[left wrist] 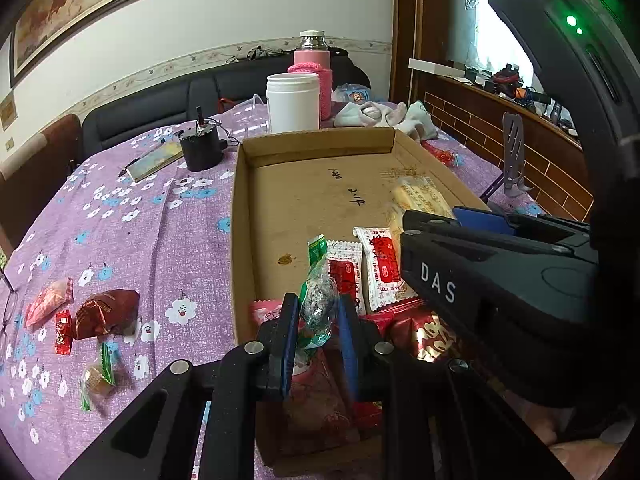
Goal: Organize snacks
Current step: 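Carry the biscuit bar over the tray with the right gripper while the left carries the green candy, then lower the biscuit bar and green candy into the tray and open both grippers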
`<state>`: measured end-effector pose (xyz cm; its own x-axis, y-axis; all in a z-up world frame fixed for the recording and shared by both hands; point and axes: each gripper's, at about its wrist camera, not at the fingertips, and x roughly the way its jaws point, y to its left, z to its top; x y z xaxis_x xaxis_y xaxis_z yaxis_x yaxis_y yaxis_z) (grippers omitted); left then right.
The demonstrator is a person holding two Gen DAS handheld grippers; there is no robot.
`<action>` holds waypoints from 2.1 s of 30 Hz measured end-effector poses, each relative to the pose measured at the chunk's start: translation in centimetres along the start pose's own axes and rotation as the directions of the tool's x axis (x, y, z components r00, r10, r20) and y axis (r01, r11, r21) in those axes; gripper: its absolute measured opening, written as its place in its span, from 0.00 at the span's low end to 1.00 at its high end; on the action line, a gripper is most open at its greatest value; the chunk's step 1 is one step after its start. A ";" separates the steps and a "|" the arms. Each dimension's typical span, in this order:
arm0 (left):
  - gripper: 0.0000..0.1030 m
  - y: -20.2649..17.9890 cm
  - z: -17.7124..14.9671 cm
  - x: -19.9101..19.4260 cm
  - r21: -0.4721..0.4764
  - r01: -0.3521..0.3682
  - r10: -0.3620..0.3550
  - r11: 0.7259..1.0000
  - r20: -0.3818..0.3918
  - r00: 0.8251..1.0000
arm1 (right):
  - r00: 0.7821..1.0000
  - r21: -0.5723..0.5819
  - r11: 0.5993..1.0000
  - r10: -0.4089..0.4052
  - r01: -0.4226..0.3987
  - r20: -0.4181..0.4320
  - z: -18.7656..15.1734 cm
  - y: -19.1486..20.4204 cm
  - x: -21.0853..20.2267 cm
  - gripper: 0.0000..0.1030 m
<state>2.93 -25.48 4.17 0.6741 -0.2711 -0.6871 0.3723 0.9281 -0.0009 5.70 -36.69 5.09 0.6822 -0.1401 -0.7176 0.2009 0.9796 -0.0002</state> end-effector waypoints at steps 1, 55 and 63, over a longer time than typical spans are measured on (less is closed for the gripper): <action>0.19 0.0 0.0 0.0 -0.002 -0.002 0.002 1.000 0.000 1.000 | 1.000 -0.001 1.000 -0.002 0.002 -0.001 0.0 0.0 0.0 0.31; 0.19 -0.5 -0.2 -0.1 0.042 -0.028 0.027 0.999 0.021 0.999 | 0.999 -0.016 1.000 -0.011 0.011 -0.033 -0.6 0.4 1.0 0.32; 0.19 -0.4 -0.3 -0.3 0.042 -0.025 0.024 0.999 0.029 0.999 | 1.000 -0.014 1.000 0.002 -0.002 -0.020 -0.4 0.5 0.5 0.32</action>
<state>2.37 -25.72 4.21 0.7012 -0.2563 -0.6653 0.3816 0.9231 0.0466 5.90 -36.19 4.48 0.6686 -0.1354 -0.7312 0.1898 0.9818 -0.0083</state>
